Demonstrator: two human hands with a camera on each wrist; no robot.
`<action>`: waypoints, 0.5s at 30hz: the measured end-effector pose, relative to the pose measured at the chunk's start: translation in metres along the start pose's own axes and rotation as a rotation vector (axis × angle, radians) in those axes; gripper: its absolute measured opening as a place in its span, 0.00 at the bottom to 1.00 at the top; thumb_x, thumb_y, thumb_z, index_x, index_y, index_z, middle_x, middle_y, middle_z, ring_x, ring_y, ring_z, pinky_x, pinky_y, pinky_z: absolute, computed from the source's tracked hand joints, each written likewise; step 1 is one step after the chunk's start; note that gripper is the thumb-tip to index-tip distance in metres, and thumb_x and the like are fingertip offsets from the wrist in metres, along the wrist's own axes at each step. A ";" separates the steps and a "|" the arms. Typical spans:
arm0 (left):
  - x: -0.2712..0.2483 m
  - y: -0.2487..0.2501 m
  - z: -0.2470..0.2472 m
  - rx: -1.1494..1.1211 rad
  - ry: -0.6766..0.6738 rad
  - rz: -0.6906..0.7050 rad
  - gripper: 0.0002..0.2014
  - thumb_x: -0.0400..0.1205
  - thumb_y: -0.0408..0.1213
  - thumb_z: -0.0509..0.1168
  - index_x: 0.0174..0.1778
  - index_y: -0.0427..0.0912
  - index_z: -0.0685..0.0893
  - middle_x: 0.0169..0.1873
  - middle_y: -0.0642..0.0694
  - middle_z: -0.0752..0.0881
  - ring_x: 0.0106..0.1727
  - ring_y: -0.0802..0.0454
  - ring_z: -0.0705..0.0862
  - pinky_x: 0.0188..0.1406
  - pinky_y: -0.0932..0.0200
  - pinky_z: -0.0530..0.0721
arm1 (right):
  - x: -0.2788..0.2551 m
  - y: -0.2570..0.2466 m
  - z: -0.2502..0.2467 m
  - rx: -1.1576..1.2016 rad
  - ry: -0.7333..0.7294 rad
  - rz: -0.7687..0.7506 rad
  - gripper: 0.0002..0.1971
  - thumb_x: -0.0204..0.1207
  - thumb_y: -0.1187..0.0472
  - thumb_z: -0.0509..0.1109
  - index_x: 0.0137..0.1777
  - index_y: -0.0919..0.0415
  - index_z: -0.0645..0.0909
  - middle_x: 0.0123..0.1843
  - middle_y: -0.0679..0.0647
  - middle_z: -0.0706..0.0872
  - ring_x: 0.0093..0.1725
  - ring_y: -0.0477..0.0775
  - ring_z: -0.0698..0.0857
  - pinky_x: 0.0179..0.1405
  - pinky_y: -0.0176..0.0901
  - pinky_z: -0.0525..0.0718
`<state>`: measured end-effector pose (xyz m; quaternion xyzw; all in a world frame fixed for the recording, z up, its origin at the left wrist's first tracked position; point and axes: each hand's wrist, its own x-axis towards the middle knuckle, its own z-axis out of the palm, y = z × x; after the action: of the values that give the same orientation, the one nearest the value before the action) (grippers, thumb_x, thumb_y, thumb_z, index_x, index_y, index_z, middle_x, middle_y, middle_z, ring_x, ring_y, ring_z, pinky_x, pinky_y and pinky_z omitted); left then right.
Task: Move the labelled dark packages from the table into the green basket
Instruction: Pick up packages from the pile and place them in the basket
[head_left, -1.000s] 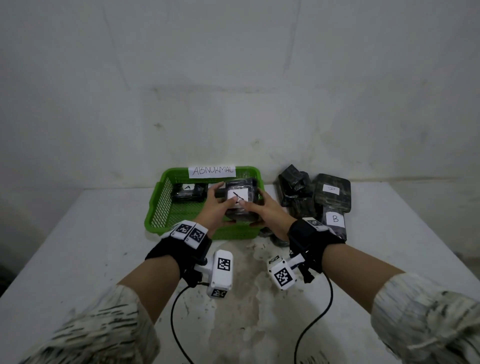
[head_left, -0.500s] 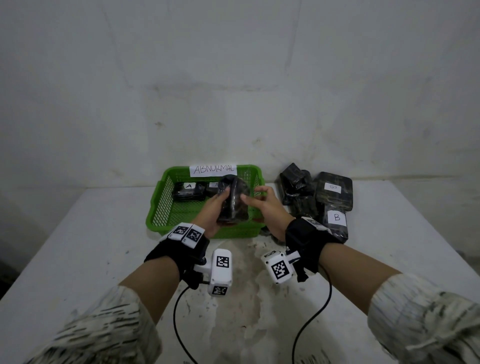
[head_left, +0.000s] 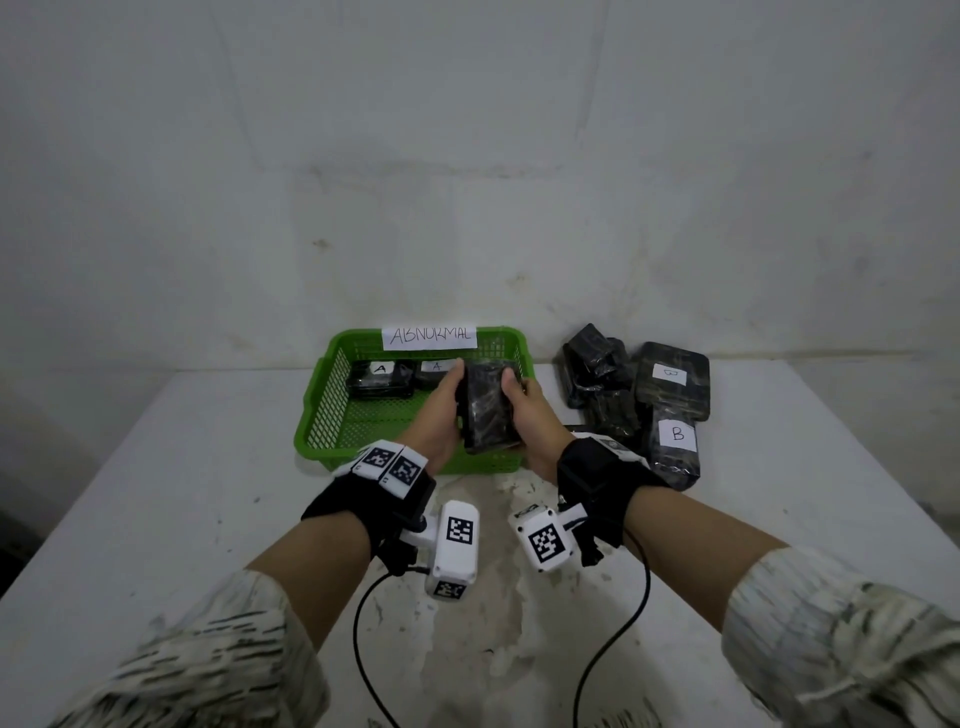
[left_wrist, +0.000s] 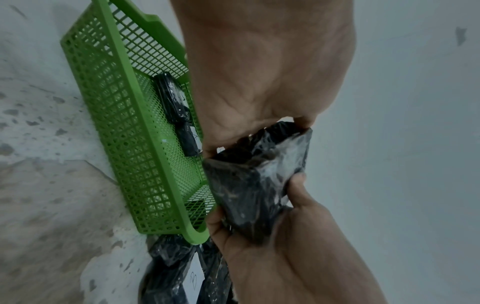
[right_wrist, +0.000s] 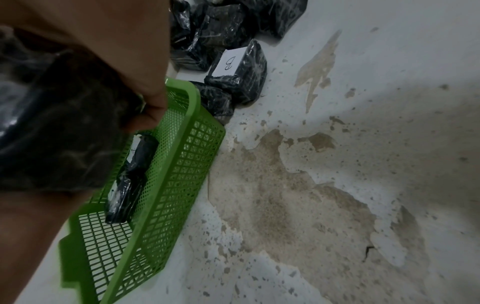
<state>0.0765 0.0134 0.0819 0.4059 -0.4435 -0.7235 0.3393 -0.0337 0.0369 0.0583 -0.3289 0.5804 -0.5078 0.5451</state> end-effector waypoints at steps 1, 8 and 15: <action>-0.001 0.000 0.001 0.004 0.003 0.015 0.21 0.87 0.53 0.49 0.60 0.44 0.81 0.53 0.46 0.87 0.55 0.51 0.85 0.51 0.55 0.83 | -0.001 -0.002 0.001 -0.010 0.010 -0.010 0.27 0.81 0.37 0.58 0.72 0.55 0.65 0.75 0.58 0.75 0.72 0.59 0.77 0.74 0.63 0.74; 0.003 -0.004 0.000 0.060 0.072 0.080 0.26 0.83 0.52 0.59 0.74 0.42 0.69 0.68 0.44 0.78 0.68 0.44 0.78 0.70 0.44 0.74 | -0.012 0.000 0.008 0.048 -0.068 -0.039 0.43 0.73 0.36 0.69 0.81 0.56 0.59 0.78 0.55 0.73 0.75 0.57 0.74 0.78 0.62 0.69; 0.001 -0.009 -0.006 0.037 0.077 0.111 0.19 0.85 0.38 0.59 0.72 0.42 0.71 0.63 0.39 0.82 0.60 0.42 0.84 0.63 0.43 0.81 | -0.010 0.001 0.002 0.071 -0.083 -0.021 0.24 0.83 0.56 0.65 0.77 0.57 0.67 0.70 0.59 0.82 0.66 0.59 0.83 0.69 0.59 0.79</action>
<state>0.0803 0.0133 0.0711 0.4145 -0.4652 -0.6791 0.3881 -0.0301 0.0462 0.0609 -0.3361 0.5354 -0.5199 0.5745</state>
